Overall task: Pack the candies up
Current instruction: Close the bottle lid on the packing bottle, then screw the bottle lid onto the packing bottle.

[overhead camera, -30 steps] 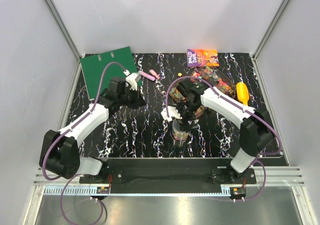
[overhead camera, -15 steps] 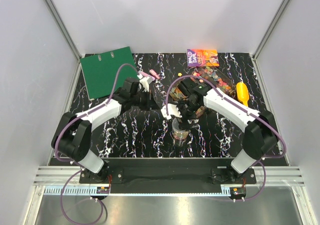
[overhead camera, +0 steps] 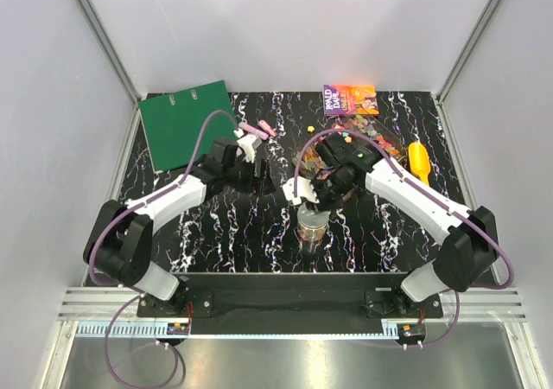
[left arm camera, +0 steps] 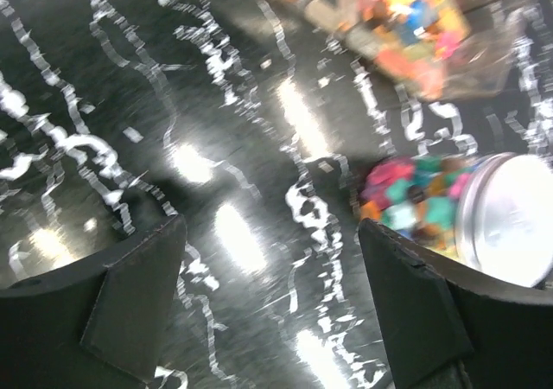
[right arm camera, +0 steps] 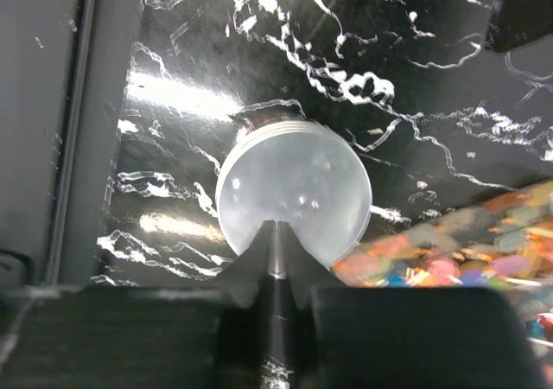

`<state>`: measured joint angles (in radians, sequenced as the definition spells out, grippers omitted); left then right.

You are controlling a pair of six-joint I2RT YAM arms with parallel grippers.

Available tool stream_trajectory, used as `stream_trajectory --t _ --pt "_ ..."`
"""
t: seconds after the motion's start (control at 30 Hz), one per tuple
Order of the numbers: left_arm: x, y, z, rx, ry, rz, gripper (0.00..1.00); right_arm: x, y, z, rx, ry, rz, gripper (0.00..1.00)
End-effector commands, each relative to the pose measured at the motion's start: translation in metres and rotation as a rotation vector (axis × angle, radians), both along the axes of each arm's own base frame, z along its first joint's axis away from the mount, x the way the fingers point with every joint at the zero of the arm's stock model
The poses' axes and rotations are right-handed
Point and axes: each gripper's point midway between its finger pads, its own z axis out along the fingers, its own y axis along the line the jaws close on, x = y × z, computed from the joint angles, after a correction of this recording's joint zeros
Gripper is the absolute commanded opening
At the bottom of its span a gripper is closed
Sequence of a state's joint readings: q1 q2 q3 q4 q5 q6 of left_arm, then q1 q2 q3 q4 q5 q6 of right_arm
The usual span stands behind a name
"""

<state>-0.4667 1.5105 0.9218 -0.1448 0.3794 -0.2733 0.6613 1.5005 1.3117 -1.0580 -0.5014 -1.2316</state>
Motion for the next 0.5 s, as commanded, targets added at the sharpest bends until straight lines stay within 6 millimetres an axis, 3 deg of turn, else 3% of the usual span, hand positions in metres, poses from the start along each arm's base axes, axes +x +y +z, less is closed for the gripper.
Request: stream_trajectory --t 0.0,0.1,0.3,0.47 --pt "0.004 0.013 0.013 0.050 -0.105 0.004 0.86 0.000 0.021 0.006 0.059 0.064 -0.015 0.00" --pt "0.005 0.016 0.018 0.061 -0.123 0.010 0.86 0.000 0.021 -0.006 0.040 0.087 0.001 0.00" --pt "0.003 0.024 0.018 0.093 -0.146 0.021 0.89 -0.021 0.014 -0.049 -0.055 0.193 0.030 0.00" --pt "0.005 0.041 0.017 0.159 -0.201 0.059 0.95 -0.019 0.012 -0.045 -0.063 0.187 -0.004 0.00"
